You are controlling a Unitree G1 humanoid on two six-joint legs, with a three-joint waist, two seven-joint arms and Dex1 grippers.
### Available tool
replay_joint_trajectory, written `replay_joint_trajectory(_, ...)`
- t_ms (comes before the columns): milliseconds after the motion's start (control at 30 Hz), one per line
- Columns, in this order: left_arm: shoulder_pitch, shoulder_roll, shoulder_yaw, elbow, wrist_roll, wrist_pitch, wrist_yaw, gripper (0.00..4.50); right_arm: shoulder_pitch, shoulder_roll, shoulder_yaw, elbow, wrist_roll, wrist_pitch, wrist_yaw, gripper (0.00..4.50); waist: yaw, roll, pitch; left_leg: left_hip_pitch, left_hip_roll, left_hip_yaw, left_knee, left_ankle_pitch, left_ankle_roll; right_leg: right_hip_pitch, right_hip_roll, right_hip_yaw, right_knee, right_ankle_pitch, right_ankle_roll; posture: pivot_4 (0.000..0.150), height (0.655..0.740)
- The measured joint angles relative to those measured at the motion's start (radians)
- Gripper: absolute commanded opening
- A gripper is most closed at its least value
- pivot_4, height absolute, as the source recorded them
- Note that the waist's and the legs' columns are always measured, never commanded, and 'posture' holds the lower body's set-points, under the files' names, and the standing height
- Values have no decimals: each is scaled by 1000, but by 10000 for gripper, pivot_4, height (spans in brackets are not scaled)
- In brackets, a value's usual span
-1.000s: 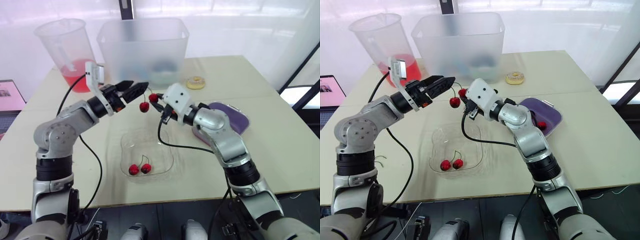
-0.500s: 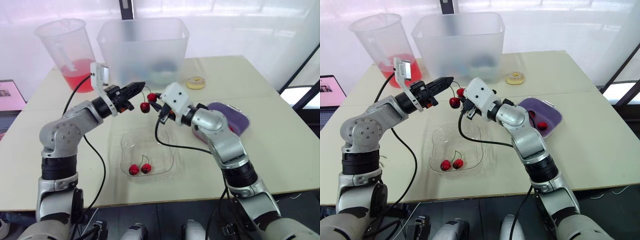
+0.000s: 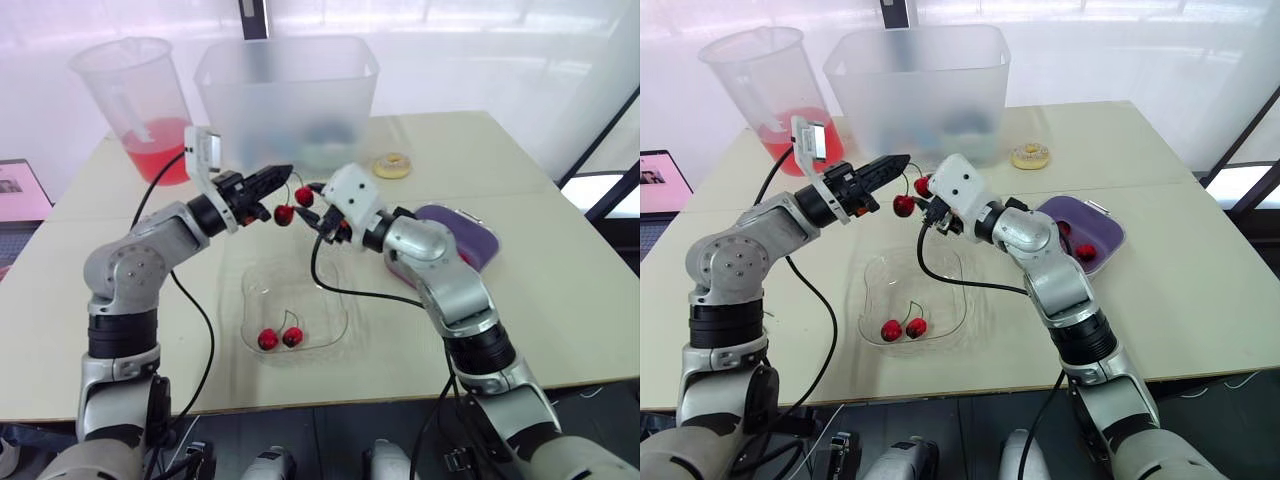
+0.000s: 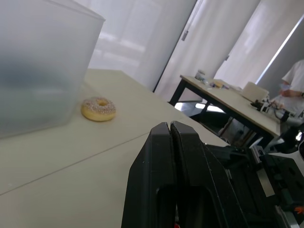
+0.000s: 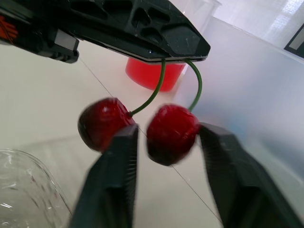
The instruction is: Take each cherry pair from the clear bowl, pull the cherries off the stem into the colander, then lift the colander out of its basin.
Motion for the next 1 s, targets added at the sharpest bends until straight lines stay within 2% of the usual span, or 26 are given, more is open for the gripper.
replay_joint_trajectory(67,-1,0,0,0,0,0,0,0,0,-11,0,-8,1,0,6,44686,0,0,0,0,0,0,0,0,0,0,0,0,0,0,0,1500,7400)
replay_joint_trajectory(233,-9,6,2,10,0,2,-10,0,0,-86,-14,-7,12,-5,54,44686,2,0,0,0,0,0,0,0,0,0,0,0,0,0,0,1500,7400)
replay_joint_trajectory(433,-33,52,3,21,-3,32,-74,0,-18,-220,-179,16,250,135,253,44686,2,0,0,0,0,0,0,0,1,1,0,0,-1,0,0,1500,7400)
replay_joint_trajectory(533,-36,89,-1,21,-17,69,-139,0,-40,-293,-239,9,342,209,317,44686,1,0,0,0,0,0,0,0,1,0,0,0,-1,0,0,1500,7400)
replay_joint_trajectory(633,-38,139,-9,16,-44,106,-224,0,-62,-329,-284,77,451,280,417,44686,0,0,0,0,0,1,-1,0,1,1,0,0,-1,0,0,1500,7400)
replay_joint_trajectory(767,-73,163,-30,-5,-99,165,-327,0,-188,-333,-326,187,673,520,542,44686,0,0,0,0,1,1,0,0,1,1,0,0,-2,0,0,1500,7400)
replay_joint_trajectory(1000,-78,174,-30,-43,-163,218,-383,0,-188,-231,-319,184,792,648,504,44686,3,0,0,-1,0,0,0,-1,1,1,-1,0,-2,0,0,1500,7400)
